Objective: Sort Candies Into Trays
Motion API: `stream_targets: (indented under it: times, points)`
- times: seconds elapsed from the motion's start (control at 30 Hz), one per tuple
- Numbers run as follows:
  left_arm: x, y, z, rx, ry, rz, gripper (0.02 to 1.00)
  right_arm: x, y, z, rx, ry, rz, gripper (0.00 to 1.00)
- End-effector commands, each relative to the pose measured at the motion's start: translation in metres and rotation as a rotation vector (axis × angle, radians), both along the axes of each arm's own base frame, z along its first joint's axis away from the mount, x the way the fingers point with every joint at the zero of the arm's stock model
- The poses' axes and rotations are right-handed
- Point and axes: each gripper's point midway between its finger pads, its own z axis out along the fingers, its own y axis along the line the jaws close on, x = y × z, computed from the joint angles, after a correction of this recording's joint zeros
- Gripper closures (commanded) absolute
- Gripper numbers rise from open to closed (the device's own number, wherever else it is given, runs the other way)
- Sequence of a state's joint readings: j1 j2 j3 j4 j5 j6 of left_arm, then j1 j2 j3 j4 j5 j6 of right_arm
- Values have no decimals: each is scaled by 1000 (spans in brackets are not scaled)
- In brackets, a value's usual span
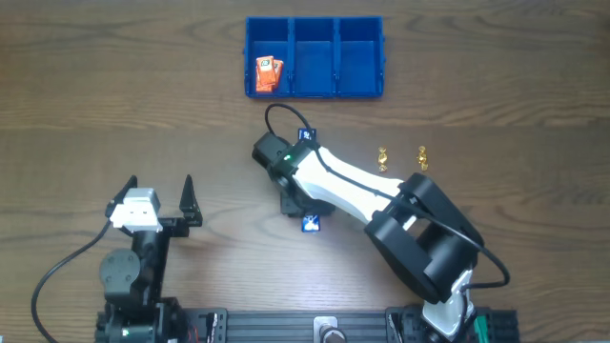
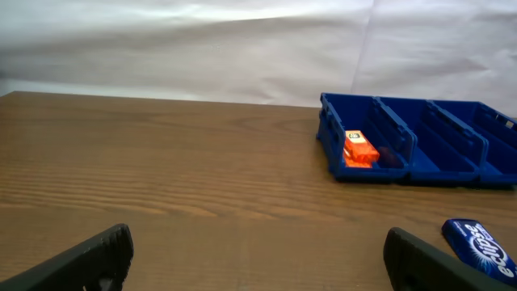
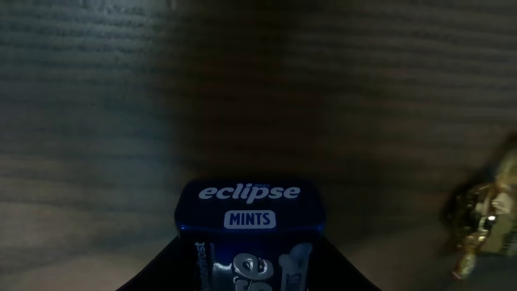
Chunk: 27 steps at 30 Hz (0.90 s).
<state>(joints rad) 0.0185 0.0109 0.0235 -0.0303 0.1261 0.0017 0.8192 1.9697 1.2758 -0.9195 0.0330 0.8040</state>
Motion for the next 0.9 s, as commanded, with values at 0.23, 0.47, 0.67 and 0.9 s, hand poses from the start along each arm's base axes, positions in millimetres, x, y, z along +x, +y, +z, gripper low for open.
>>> stream_targets:
  times: [0.23,0.47,0.67,0.9]
  points:
    - [-1,-4,-16,6,46,-24,20,42,-2,55,-28,-172,11,851]
    - [-1,-4,-16,6,46,-24,20,132,-2,162,25,-450,-9,853]
    - [-1,-4,-16,6,46,-24,20,232,-17,224,44,-744,-11,858]
    - [-1,-4,-16,6,46,-24,23,290,-9,191,54,-837,-1,855]
